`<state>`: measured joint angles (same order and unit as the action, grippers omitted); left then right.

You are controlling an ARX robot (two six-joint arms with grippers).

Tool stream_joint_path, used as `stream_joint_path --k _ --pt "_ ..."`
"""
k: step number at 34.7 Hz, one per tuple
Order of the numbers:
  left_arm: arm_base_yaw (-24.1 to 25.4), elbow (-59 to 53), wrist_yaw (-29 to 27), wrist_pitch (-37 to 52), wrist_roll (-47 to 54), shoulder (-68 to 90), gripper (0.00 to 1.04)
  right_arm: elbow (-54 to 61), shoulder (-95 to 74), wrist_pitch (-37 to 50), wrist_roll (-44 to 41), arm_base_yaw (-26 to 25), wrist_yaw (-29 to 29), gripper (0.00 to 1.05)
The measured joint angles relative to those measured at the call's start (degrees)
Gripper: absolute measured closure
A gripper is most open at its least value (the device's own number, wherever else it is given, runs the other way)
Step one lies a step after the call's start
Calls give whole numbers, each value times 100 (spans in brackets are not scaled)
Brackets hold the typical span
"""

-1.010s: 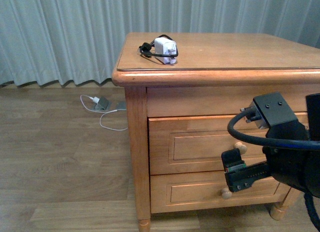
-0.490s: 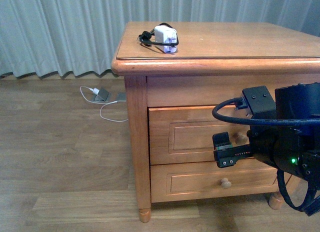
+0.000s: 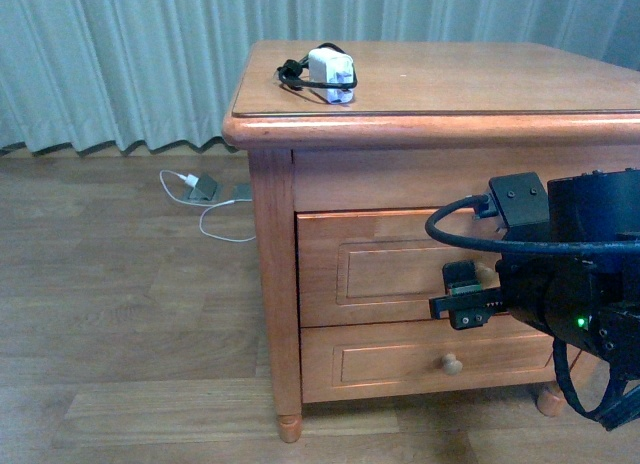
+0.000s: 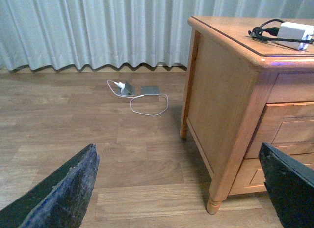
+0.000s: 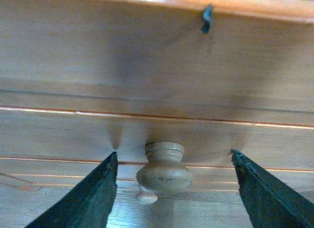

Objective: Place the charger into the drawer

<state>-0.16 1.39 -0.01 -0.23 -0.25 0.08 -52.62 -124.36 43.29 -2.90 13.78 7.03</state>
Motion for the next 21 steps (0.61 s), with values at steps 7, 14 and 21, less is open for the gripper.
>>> stream_joint_path --k 7,14,21 --pt "0 0 0 0 0 0 6 -4 -28 -2 -4 4 -50 70" --pt "0 0 0 0 0 0 6 -4 -7 -144 33 22 -129 81" --pt "0 0 0 0 0 0 6 313 400 -612 238 11 -345 81"
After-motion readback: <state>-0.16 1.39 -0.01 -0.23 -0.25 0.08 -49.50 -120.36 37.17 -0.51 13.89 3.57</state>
